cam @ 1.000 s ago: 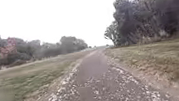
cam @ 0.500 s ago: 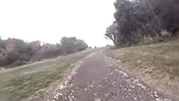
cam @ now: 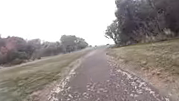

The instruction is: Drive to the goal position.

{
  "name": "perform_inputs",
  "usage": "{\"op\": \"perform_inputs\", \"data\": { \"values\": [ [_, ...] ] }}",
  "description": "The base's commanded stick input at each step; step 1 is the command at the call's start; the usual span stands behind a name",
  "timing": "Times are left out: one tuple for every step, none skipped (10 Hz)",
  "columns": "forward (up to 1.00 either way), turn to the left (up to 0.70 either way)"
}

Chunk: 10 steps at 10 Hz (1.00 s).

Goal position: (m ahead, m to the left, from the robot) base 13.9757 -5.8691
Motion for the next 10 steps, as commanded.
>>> {"op": "perform_inputs", "data": {
  "values": [
    [0.45,0.00],
    [0.45,0.00],
    [0.45,0.00],
    [0.45,0.00],
    [0.45,0.00],
    [0.45,0.00],
    [0.45,0.00],
    [0.45,0.07],
    [0.45,0.15],
    [0.45,0.24]
  ]
}}
